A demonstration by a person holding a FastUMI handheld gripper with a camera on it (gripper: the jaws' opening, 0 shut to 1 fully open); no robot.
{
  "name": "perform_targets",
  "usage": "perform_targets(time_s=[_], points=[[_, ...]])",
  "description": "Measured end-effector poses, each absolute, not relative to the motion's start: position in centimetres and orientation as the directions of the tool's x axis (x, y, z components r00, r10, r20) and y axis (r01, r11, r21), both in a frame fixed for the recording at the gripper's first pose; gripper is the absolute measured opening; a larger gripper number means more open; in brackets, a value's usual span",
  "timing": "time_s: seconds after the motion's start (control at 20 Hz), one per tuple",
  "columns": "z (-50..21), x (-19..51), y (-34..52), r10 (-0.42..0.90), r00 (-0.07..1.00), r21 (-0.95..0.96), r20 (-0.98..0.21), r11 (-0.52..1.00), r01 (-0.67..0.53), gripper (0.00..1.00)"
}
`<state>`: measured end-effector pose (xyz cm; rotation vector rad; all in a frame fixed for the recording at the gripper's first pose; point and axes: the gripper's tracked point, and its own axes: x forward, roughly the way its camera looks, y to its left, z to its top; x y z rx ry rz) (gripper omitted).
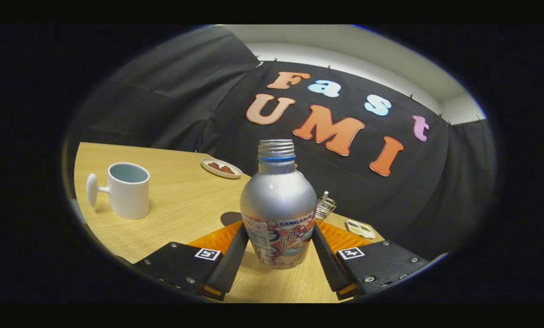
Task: Take the bottle from table, then pour the juice into the cup, finally place the bottle on the coaster
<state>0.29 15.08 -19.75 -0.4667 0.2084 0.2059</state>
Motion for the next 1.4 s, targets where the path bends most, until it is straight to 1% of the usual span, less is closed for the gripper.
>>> perform_targets(time_s=[0.25, 0.7, 0.85, 1.25, 1.4], points=[[-19.1, 1.0, 17.1, 0.144, 0.971, -0.581, -0.19, 0.781, -0.229, 0.79], [-18.4, 1.0, 20.3, 0.188, 0.976, -0.787, -0.115, 0.583, -0.204, 0.79], [-17.7, 1.7, 21.2, 0.204, 0.977, -0.87, -0.057, 0.47, -0.149, 0.78], [-17.4, 2.3, 23.1, 0.272, 0.962, -0.947, -0.021, 0.302, -0.106, 0.78], [-17.3, 2.1, 23.6, 0.307, 0.951, -0.965, -0.029, 0.238, -0.106, 0.78]])
